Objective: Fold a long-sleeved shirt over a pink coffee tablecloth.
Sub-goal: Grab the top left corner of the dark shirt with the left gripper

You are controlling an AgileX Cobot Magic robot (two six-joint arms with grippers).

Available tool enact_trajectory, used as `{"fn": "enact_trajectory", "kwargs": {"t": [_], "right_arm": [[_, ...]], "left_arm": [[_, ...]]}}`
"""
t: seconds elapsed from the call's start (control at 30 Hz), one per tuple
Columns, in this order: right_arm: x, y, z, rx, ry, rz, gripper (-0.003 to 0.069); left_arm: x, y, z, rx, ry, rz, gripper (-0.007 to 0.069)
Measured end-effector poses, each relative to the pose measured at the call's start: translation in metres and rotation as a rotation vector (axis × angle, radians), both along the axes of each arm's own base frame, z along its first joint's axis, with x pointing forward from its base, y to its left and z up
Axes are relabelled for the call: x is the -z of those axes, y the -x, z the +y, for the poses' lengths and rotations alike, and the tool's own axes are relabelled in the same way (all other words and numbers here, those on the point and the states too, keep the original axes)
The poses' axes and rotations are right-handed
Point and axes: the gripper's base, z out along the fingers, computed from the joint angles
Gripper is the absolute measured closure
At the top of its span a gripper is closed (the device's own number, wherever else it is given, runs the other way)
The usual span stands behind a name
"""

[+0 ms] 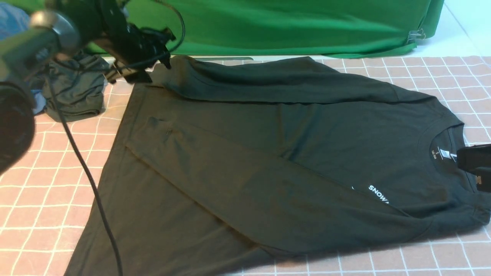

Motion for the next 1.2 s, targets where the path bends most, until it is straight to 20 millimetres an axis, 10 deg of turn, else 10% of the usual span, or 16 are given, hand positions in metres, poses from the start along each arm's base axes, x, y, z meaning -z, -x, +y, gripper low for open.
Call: {"fn": "enact_trajectory", "kwargs": {"t": [0.57,0.83,1.2], "right_arm": [[0.000,0.000,0.000,-0.001,0.001,0.000,0.0544],[0.000,0.000,0.000,-0.001,0.001,0.000,0.0536],[0.000,0.000,0.000,-0.001,0.001,0.000,0.0536]], "left_arm": [[0.033,-0.014,0.004,-0.028,-0.045,-0.048,0.0132],[0.032,-0.016,0.005,-0.009,-0.072,-0.079,0.0539],[-0.001,-0.008,0.006,0.016,-0.097,-0.085,0.0592]]}}
